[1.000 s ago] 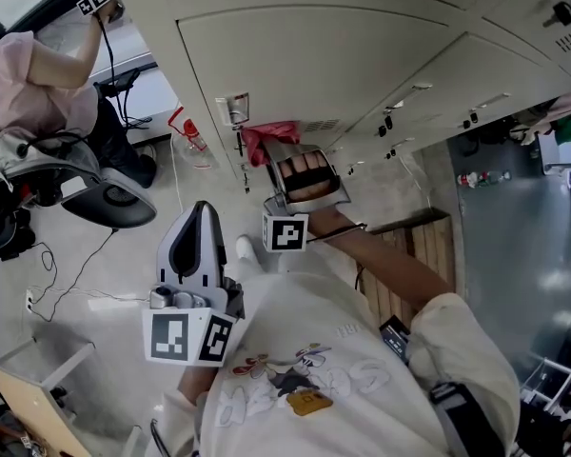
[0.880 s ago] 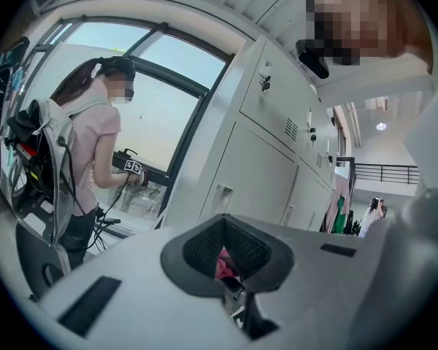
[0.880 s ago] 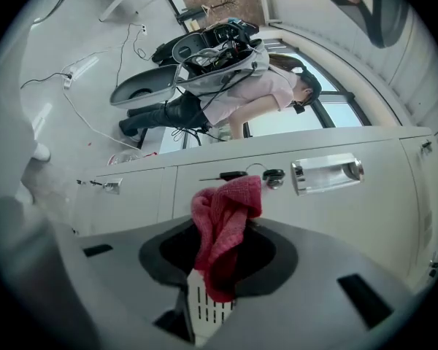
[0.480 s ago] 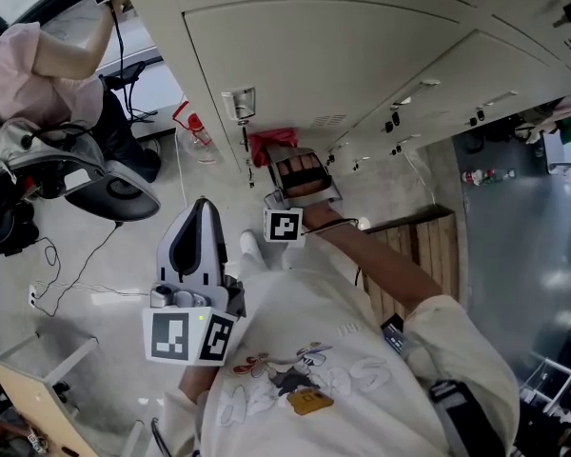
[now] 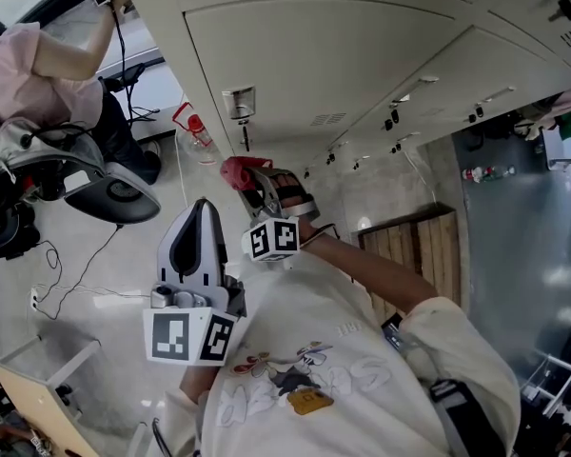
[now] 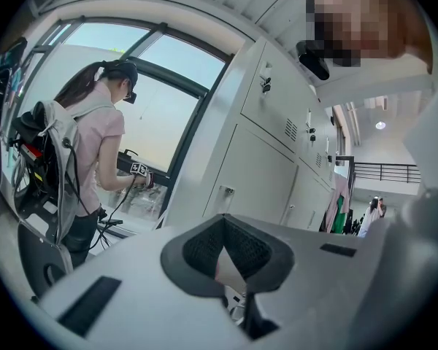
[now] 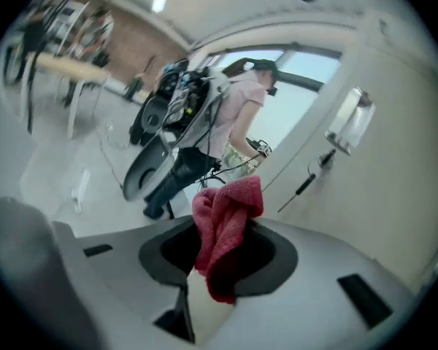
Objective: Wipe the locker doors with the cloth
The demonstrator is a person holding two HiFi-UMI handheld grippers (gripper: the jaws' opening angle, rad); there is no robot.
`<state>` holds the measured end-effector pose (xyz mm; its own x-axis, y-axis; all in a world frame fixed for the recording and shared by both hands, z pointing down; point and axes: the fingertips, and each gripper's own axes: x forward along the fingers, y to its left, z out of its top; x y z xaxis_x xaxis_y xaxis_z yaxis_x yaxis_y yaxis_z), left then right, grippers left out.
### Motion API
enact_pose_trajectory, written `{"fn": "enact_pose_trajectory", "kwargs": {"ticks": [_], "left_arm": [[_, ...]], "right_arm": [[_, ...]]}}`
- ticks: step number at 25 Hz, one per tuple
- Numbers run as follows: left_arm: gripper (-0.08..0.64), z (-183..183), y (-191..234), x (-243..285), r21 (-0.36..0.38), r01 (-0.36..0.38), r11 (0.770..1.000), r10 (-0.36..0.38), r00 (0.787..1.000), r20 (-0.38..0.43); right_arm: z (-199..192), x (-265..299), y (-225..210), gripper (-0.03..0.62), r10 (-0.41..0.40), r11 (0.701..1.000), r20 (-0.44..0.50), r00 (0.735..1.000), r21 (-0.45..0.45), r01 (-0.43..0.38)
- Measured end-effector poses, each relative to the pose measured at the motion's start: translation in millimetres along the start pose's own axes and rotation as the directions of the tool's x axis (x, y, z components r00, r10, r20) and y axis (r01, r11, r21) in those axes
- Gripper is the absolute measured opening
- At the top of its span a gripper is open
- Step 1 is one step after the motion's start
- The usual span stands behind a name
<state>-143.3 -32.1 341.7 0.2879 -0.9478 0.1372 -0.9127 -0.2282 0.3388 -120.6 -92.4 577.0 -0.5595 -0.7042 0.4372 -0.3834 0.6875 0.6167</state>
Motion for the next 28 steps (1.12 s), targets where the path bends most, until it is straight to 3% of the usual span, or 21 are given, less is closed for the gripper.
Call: {"fn": "enact_pose_trajectory", "kwargs": {"ticks": [2, 5, 14, 21, 28], "left_arm": [[0.005, -1, 2, 0, -0.003, 0.000, 1.000, 0.000, 1.000, -0.003], [0.005, 0, 4, -2, -0.004, -0.005, 1.000, 0.005, 1.000, -0.001], [0.005, 2, 12, -4, 0.005, -0.015, 1.000, 0.015, 1.000, -0.006], [0.005, -1, 13, 3, 0.007, -0.010, 1.000, 0.010, 1.000, -0.020], [0.005, 0, 12, 8, 0.008, -0.010, 1.000, 0.010, 1.000, -0.018]], "right_arm": [[7, 3, -2, 0.121, 0.011, 0.968, 0.014, 1.000, 0.249, -0.014], [21, 7, -16, 0.121, -0.072, 0.919, 0.044, 0.996, 0.391, 0.049], [24, 10, -54, 0.129, -0.324, 0.832, 0.002, 0.946, 0.476, 0.284], [37, 1, -70, 0.130, -0.383, 0.812, 0.024, 0.923, 0.485, 0.324], [34, 1, -76, 0.130, -0.388, 0.794, 0.022, 0.921, 0.515, 0.323]]}}
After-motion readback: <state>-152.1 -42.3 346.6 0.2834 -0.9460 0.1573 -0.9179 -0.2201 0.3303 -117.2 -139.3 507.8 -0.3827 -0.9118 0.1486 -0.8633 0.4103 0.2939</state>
